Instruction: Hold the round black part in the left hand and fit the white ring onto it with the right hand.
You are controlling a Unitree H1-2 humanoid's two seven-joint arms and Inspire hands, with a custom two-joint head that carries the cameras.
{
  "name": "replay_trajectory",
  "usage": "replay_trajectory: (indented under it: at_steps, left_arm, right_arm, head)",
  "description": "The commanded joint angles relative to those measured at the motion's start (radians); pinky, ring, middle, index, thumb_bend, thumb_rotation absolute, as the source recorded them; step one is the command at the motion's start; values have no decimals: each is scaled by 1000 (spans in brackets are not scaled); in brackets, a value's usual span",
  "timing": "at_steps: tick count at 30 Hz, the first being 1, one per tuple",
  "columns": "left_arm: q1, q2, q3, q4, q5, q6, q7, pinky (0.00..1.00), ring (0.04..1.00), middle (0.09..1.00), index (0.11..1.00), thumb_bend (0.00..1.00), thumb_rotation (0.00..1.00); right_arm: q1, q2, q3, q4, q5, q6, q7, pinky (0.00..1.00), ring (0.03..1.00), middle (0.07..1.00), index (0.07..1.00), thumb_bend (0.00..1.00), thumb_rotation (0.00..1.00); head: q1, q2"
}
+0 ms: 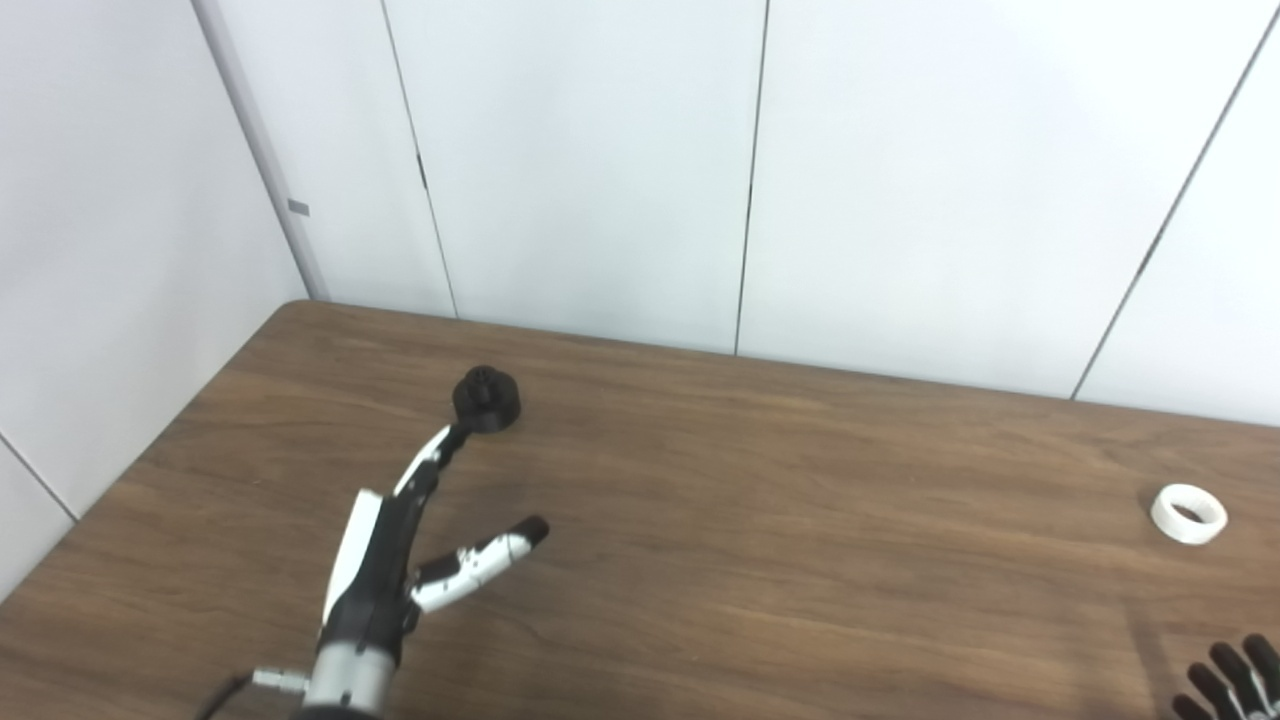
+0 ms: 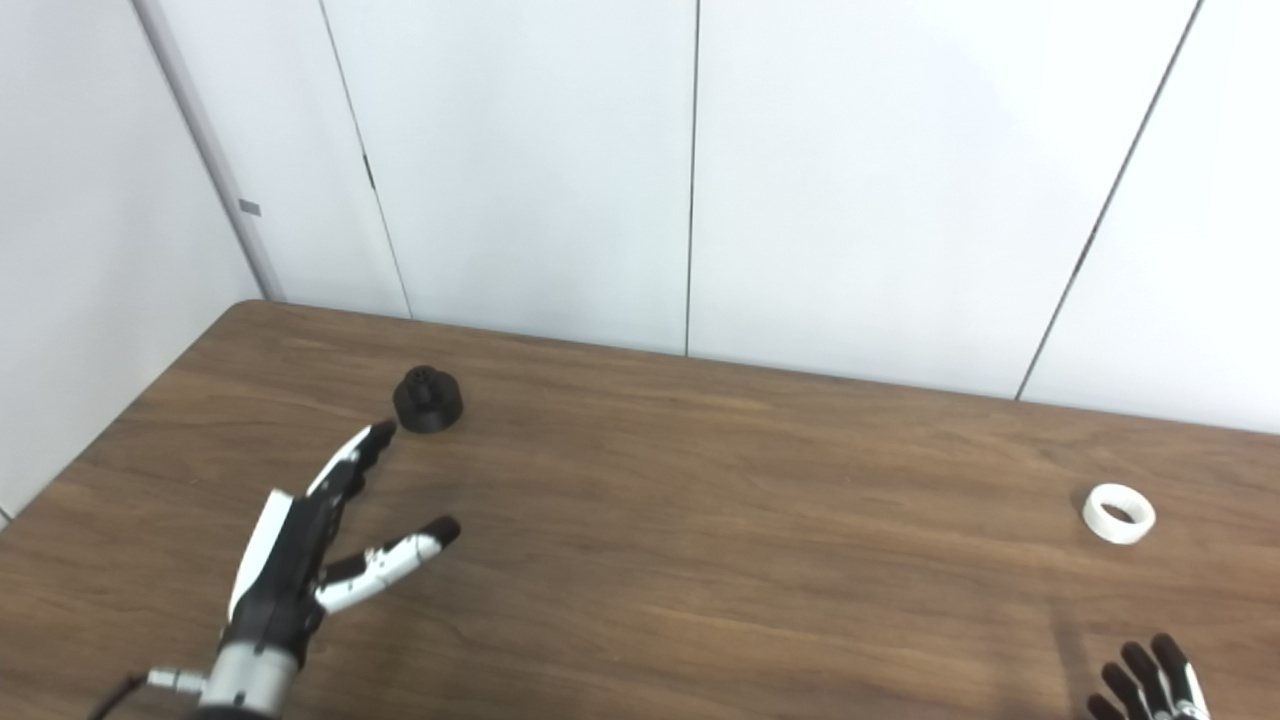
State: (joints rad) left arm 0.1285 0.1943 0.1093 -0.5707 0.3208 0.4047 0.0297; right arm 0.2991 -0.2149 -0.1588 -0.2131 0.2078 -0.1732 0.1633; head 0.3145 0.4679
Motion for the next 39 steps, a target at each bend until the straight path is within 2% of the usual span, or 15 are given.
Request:
replay_trajectory:
  at_steps: [1,4,7,11,16,24,29,39]
  left_arm:
    - [-46,28,-2,-31,65,17,-2,945,946,934,929,871,352]
    - [-95,52,-10,0,128,45,-12,894,923,916,917,861,337]
    - [-137,71,-12,43,175,60,-28,893,930,925,918,872,373]
    - [-191,80,7,117,218,64,-39,939,971,951,920,897,389]
    - [-246,128,-7,206,289,53,-28,999,993,956,922,895,405]
    - [-334,169,-12,348,324,54,-9,1000,993,949,902,900,405]
    - [-377,209,-36,446,376,35,14,1000,1000,967,872,911,411]
    - [-475,270,-82,646,389,31,23,1000,1000,960,863,923,428]
  right_arm:
    - [17,2,-3,6,-2,-16,-4,896,943,968,1000,517,1000]
    - [19,2,-1,4,0,-15,-1,904,950,972,1000,512,1000]
    - [22,2,-1,-1,-1,-13,-1,893,951,968,1000,520,1000]
    - [24,5,-1,-6,-2,-8,-4,895,948,966,999,523,1000]
    - [27,4,-2,-6,-1,-10,-3,898,947,966,998,517,1000]
    - [30,6,2,-10,-10,-16,-2,891,945,971,999,503,1000]
    - [33,9,5,-17,-5,-17,0,886,944,969,996,505,1000]
    - [38,14,7,-17,-18,-26,-1,884,943,970,997,491,1000]
  head:
    - [-1,3]
    - [-1,4]
    - [-4,6]
    - [-4,6]
    - [-5,10]
    - [-6,13]
    - [-9,14]
    - [-20,14]
